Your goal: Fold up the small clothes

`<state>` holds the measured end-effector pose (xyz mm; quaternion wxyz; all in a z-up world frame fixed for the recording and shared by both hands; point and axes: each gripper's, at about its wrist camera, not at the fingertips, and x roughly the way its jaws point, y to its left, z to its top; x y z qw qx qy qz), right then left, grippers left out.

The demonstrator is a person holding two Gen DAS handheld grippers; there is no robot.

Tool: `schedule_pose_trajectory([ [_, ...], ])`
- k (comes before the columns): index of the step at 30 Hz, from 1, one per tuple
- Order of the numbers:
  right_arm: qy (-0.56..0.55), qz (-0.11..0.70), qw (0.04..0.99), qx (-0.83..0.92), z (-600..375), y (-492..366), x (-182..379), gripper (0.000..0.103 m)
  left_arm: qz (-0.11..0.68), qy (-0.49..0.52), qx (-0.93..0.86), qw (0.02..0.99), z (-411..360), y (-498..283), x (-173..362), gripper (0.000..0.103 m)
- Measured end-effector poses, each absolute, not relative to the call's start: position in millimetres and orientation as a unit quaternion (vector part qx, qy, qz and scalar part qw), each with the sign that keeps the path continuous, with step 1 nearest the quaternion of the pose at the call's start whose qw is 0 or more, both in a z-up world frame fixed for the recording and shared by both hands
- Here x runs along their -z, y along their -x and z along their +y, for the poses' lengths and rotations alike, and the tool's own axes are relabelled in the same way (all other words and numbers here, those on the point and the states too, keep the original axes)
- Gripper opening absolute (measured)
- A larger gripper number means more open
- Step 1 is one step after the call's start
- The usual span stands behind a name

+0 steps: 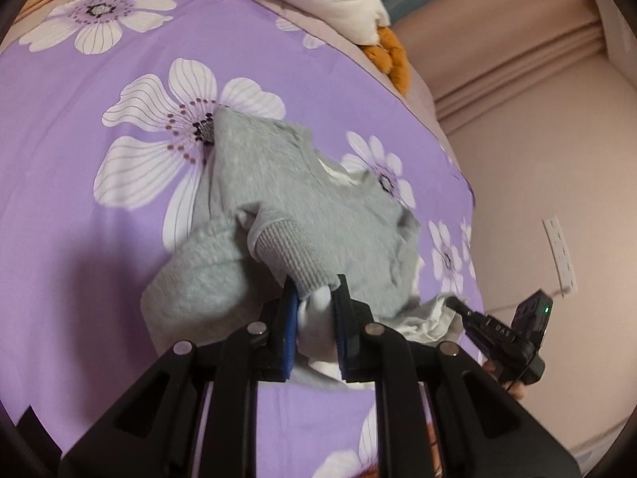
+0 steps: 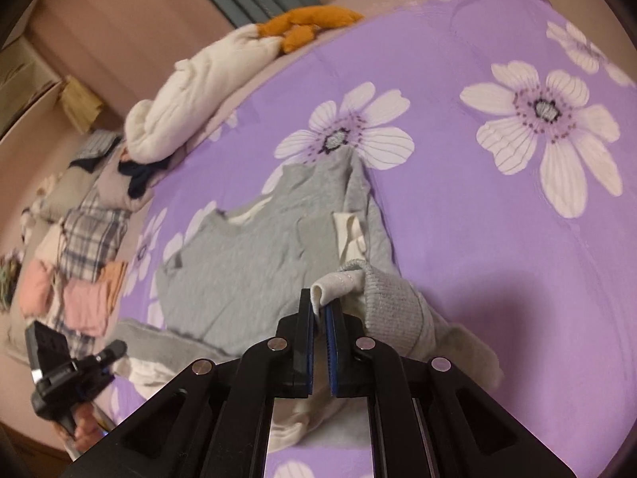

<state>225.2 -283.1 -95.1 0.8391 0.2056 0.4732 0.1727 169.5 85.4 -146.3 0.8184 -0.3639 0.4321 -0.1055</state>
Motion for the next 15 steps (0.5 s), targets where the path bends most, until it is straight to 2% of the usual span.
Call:
schedule_pose_trajectory([
  [7, -0.213, 0.498, 0.83, -0.136, -280, -256, 112, 0.007, 0.44, 0.385, 0.083, 0.807, 103, -207, 160, 0.018],
  [10, -0.209, 0.495, 0.834, -0.122, -279, -261, 112, 0.007, 0.433, 0.377, 0.076, 0.815, 104, -215, 158, 0.034],
  [12, -0.199, 0.484, 0.845, -0.109, -280, -261, 109, 0.008, 0.425, 0.362, 0.062, 0.827, 106, -217, 154, 0.051],
  [15, -0.19, 0.467, 0.86, -0.084, -288, -262, 101, 0.015, 0.425, 0.351, 0.061, 0.832, 109, -220, 154, 0.052],
])
